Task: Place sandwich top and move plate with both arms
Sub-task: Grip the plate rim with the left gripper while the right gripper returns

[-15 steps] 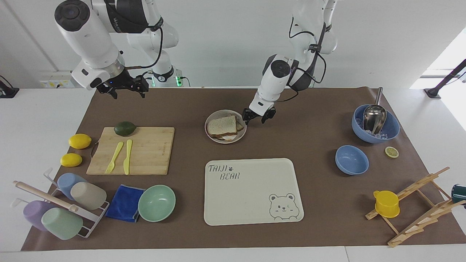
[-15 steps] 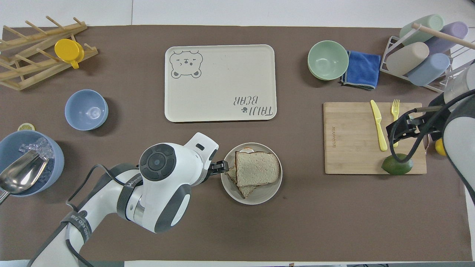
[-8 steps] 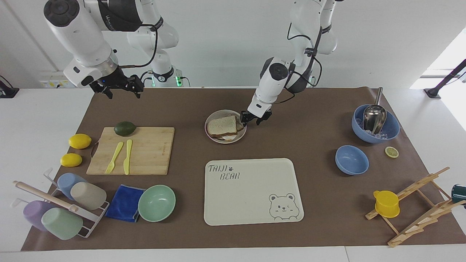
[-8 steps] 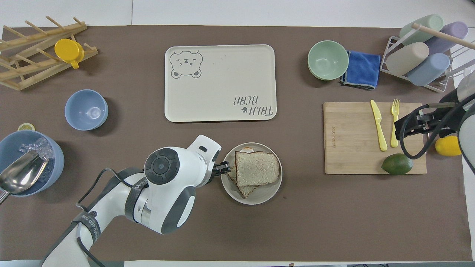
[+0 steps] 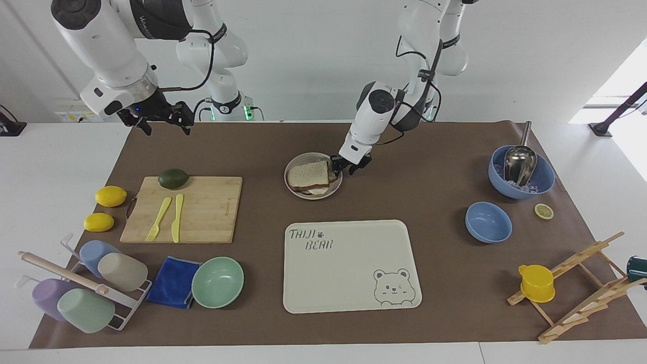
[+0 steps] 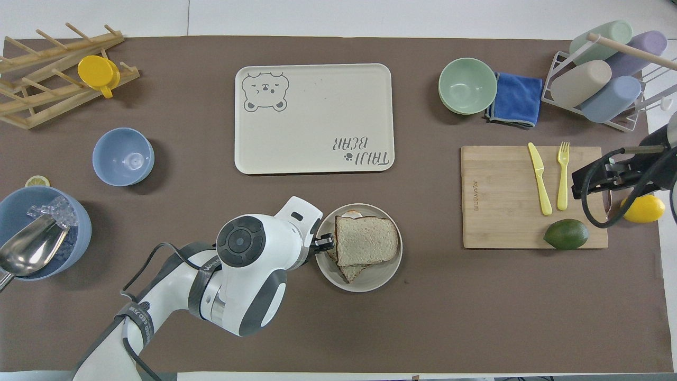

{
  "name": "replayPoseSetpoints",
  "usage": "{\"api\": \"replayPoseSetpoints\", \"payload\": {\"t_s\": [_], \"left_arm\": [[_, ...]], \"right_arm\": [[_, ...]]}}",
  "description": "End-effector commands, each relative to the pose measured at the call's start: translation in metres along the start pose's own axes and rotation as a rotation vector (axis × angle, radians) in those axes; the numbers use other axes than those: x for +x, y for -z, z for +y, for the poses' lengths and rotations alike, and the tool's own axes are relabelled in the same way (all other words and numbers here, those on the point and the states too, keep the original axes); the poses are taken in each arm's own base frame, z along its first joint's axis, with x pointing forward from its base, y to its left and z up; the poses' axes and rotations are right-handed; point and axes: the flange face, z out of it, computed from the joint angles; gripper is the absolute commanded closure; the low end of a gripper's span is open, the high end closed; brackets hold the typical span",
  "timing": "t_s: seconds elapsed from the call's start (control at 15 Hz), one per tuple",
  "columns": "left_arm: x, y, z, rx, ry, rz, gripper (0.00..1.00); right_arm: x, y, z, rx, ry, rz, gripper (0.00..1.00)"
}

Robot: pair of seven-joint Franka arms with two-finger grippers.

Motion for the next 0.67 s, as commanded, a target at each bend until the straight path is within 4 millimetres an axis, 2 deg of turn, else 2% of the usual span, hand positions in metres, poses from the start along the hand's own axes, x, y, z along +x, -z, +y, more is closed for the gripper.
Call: {"api": "replayPoseSetpoints", "payload": {"t_s": [0.0, 0.2, 0.47, 0.6], "left_arm": [[-0.0026, -0.0061, -0.0010, -0.013, 0.016, 0.010, 0.58], [-0.0030, -0.0118, 0.0022, -0.020, 0.013, 0.022, 0.68], [-0.0021, -0.0119, 0.0021, -0.021, 0.011, 0.022, 0.99], [0.0001, -0.0108, 0.0012, -0.022, 0.008, 0.024, 1.00]], "right_arm": [[-0.0047, 0.0023, 0.0047, 0.020, 0.005, 0.011, 0.00], [-0.0047, 0.0016, 0.0046, 0.020, 0.005, 0.009, 0.00], [-0.0047, 0.0023, 0.0047, 0.020, 0.005, 0.011, 0.00], [-0.0047, 0.0016, 0.0046, 0.020, 0.005, 0.009, 0.00]]}}
